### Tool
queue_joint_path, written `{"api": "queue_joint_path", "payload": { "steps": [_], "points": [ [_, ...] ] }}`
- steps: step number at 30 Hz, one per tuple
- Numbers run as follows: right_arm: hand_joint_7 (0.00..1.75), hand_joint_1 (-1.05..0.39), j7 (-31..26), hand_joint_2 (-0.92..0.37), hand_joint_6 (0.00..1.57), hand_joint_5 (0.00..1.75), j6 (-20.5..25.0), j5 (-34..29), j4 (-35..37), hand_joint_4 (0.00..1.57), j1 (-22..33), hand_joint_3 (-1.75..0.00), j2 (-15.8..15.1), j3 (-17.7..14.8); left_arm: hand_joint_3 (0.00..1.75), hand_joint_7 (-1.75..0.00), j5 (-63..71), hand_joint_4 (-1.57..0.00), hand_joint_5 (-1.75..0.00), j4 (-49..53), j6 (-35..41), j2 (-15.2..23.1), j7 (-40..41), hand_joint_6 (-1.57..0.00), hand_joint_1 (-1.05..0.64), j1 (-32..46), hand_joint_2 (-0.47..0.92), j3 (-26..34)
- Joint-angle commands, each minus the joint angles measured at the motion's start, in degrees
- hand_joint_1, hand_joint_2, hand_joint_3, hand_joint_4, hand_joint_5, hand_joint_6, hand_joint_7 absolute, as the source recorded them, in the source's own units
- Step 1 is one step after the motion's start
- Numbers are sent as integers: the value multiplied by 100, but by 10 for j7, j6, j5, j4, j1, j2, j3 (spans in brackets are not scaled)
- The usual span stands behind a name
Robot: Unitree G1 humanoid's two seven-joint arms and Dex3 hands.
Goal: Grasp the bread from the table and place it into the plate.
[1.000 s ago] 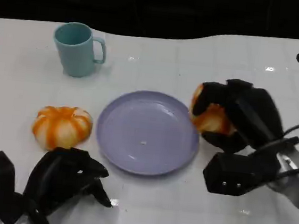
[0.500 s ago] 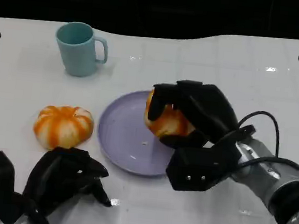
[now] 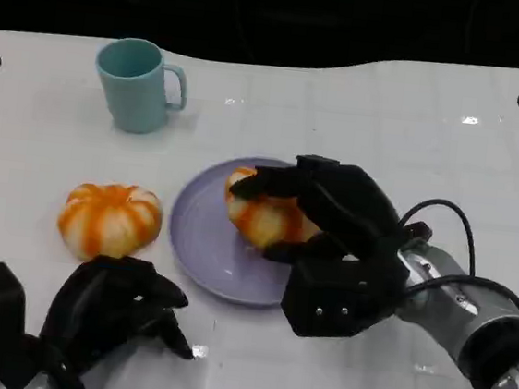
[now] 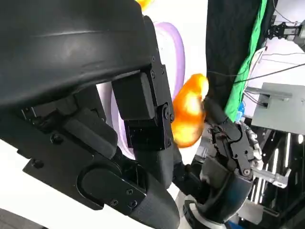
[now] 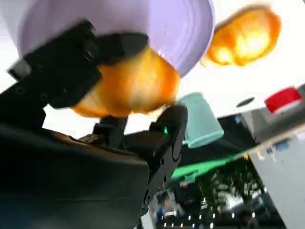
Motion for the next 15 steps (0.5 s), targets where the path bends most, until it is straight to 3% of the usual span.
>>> {"api": "queue_joint_path", "payload": {
  "steps": [1,7,15],
  "points": [
    [1,-58,37,-92,20,37,12,19,-22,1,3,-9,-16,-12,0,-19,3,-157,-60,-3,0,9,3,-157,-105,5,73,1],
    [0,-66,74,-92,16,24,28,31,-58,0,19,-12,-26,-21,0,-19,3,-157,-60,-4,0,8,4,-157,-105,6,73,0],
    [2,-69,86,-92,20,29,17,45,-121,4,63,-12,-56,-36,0,-19,1,-157,-60,-3,1,7,3,-157,-105,5,73,1]
  ]
}}
